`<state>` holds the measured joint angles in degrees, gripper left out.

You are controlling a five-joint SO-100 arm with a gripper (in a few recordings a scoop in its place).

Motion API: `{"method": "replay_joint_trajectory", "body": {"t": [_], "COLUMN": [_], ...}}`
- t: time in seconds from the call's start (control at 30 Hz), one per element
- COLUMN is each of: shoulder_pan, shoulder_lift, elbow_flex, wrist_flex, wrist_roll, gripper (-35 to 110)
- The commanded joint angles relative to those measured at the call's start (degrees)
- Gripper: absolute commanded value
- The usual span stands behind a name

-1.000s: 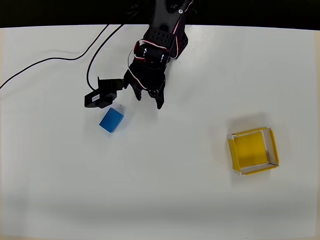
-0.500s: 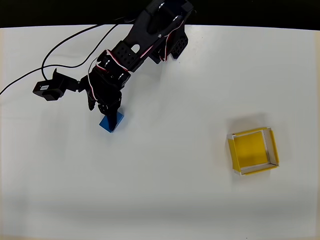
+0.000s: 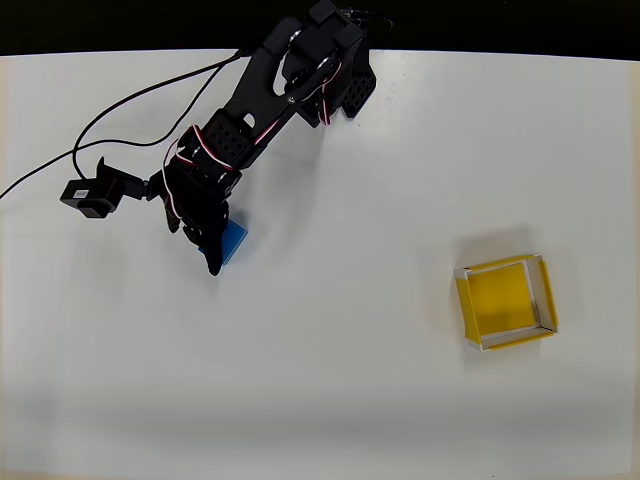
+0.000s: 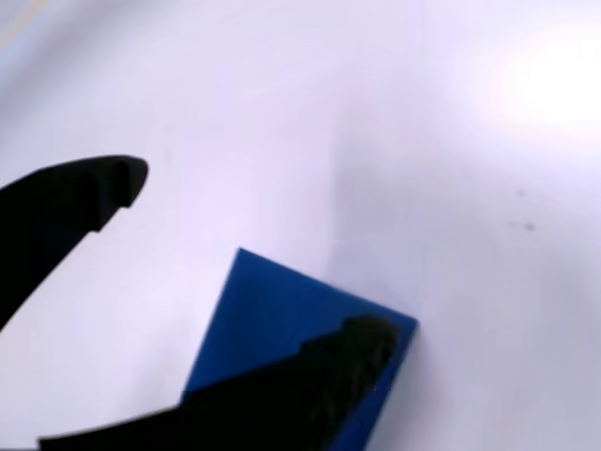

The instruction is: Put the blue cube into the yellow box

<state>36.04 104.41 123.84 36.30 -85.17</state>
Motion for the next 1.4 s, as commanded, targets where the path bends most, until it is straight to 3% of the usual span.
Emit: {"method": "replay_joint_trajectory", "body": {"t": [0.0, 0.7, 1.37], "shoulder_pan": [-1.3, -2.1, -3.5], "shoulder_lift": [2.5, -1.8, 0.6], "elbow_flex": [-2.0, 7.9, 14.9], "wrist_flex": [-1.1, -10.4, -19.9], "wrist_roll": [-0.5, -3.9, -9.8], "gripper": [45, 42, 17]}}
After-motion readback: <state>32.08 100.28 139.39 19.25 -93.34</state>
